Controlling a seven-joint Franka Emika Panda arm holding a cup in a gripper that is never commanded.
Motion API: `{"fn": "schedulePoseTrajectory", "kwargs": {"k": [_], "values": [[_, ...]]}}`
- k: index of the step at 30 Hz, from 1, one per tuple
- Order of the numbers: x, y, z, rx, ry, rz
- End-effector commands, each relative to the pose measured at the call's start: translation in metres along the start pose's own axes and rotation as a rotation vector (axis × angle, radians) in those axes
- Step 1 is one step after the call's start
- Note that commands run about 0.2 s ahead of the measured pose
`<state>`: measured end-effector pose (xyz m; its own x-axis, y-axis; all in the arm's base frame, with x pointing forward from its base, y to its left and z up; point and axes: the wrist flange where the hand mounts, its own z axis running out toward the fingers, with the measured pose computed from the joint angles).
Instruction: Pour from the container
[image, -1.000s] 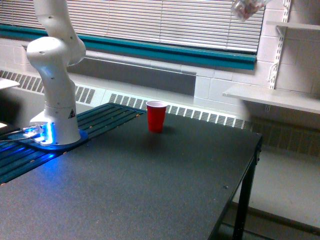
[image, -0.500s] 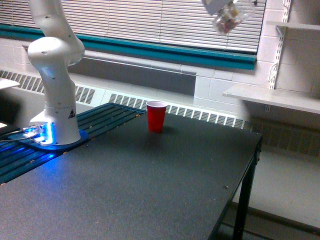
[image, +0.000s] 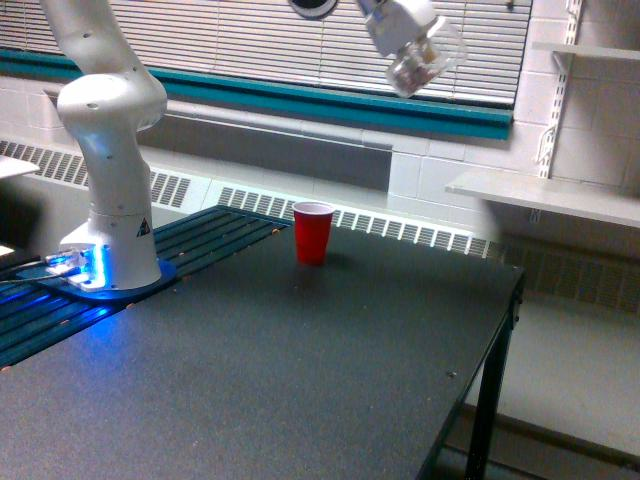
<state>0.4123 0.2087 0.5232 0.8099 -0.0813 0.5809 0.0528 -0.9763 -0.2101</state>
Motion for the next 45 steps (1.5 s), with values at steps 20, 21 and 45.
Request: {"fn": "schedulePoseTrajectory", "kwargs": {"k": [20,21,45], "values": [[-0.133,-0.014,0.025,0.002,-0.154,-0.109],[-0.138,-0.013,0.025,0.001,-0.159,-0.109],[-0.237,-0.001,0.027,-0.037,-0.294,-0.097]]}}
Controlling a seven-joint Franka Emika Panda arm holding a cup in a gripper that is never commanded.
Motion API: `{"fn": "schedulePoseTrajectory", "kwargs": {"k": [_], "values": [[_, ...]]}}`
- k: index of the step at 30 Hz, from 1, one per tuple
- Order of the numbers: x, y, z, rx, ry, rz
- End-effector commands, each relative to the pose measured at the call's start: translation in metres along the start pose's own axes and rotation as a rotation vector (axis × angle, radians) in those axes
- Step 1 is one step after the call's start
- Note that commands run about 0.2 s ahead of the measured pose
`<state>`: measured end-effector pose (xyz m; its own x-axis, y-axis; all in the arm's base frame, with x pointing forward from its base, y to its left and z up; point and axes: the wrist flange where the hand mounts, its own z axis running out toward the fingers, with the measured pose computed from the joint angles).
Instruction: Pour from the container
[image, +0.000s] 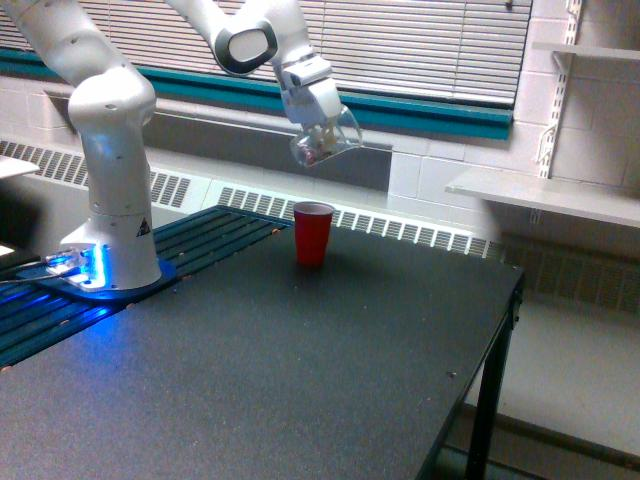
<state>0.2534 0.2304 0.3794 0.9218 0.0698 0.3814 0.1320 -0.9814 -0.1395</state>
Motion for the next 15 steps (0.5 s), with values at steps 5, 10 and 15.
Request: {"fn": "schedulePoseTrajectory", "kwargs": {"k": [5,10,15], "values": [[-0.034,-0.007,0.015,-0.020,-0.074,0.001],[-0.042,-0.008,0.021,-0.034,-0.097,0.000],[-0.049,-0.006,0.026,-0.053,-0.119,0.004]]}}
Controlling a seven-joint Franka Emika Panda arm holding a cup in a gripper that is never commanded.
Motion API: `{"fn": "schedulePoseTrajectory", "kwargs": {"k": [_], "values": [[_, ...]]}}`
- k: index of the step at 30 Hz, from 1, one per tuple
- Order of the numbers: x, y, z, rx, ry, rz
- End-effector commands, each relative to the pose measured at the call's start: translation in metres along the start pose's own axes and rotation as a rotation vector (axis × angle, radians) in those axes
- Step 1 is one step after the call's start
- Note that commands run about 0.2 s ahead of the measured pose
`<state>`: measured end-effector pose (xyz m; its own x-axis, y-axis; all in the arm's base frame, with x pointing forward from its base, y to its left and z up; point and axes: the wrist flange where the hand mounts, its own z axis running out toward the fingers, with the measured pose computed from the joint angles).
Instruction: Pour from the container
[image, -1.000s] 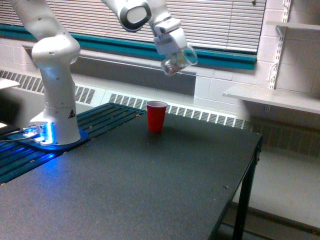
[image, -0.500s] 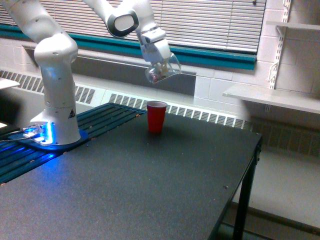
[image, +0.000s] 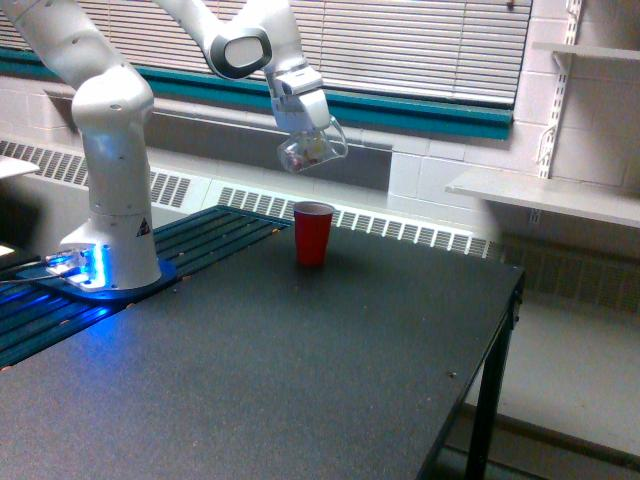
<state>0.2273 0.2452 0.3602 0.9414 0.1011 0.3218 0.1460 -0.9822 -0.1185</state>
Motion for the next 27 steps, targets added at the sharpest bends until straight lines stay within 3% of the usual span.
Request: {"fn": "schedulePoseTrajectory", "kwargs": {"k": [1,16,27], "values": [[-0.020,0.009,0.019,-0.039,-0.059,0.027],[-0.046,-0.003,0.041,-0.052,-0.150,0.034],[-0.057,0.000,0.062,-0.091,-0.205,0.019]]}}
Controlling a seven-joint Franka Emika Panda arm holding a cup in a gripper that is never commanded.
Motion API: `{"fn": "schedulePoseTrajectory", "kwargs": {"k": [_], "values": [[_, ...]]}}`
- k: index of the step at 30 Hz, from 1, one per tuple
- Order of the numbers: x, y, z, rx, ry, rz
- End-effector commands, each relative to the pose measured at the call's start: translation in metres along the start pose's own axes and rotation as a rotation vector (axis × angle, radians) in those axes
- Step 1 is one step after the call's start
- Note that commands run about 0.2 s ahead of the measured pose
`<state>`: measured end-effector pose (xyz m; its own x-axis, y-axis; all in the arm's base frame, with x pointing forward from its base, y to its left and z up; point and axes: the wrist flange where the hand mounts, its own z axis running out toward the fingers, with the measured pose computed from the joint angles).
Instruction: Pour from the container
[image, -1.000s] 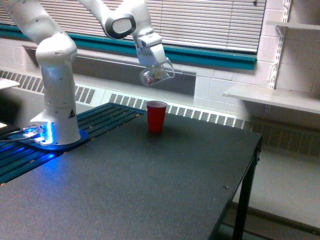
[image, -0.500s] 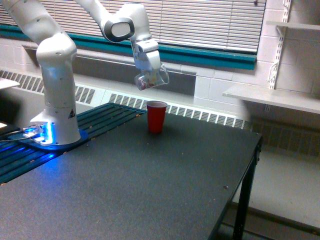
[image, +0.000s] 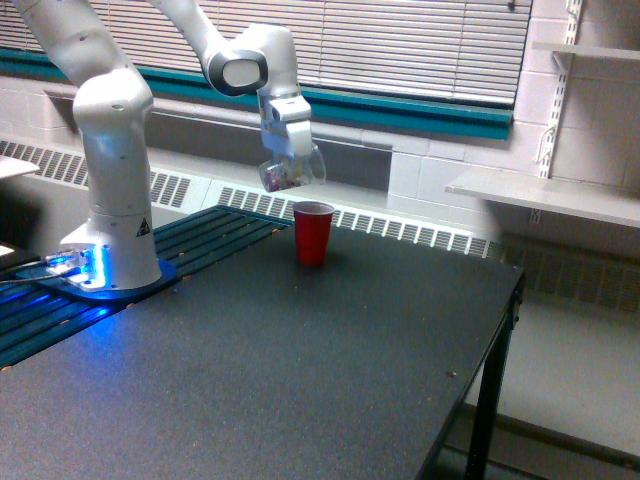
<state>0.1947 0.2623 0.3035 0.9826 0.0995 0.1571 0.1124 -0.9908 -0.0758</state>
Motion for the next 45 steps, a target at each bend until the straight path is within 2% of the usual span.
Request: {"fn": "schedulePoseTrajectory", "kwargs": {"k": [1,10,21,32,40,45], "values": [[-0.006,0.015,0.019,-0.046,-0.038,-0.001],[0.007,0.018,0.017,-0.079,-0.045,-0.020],[0.012,0.007,0.014,-0.124,-0.091,-0.103],[0.012,0.015,0.017,-0.155,-0.110,-0.099],[0.019,0.019,0.010,-0.172,-0.107,-0.104],[0.020,0.015,0.008,-0.184,-0.121,-0.130]]}}
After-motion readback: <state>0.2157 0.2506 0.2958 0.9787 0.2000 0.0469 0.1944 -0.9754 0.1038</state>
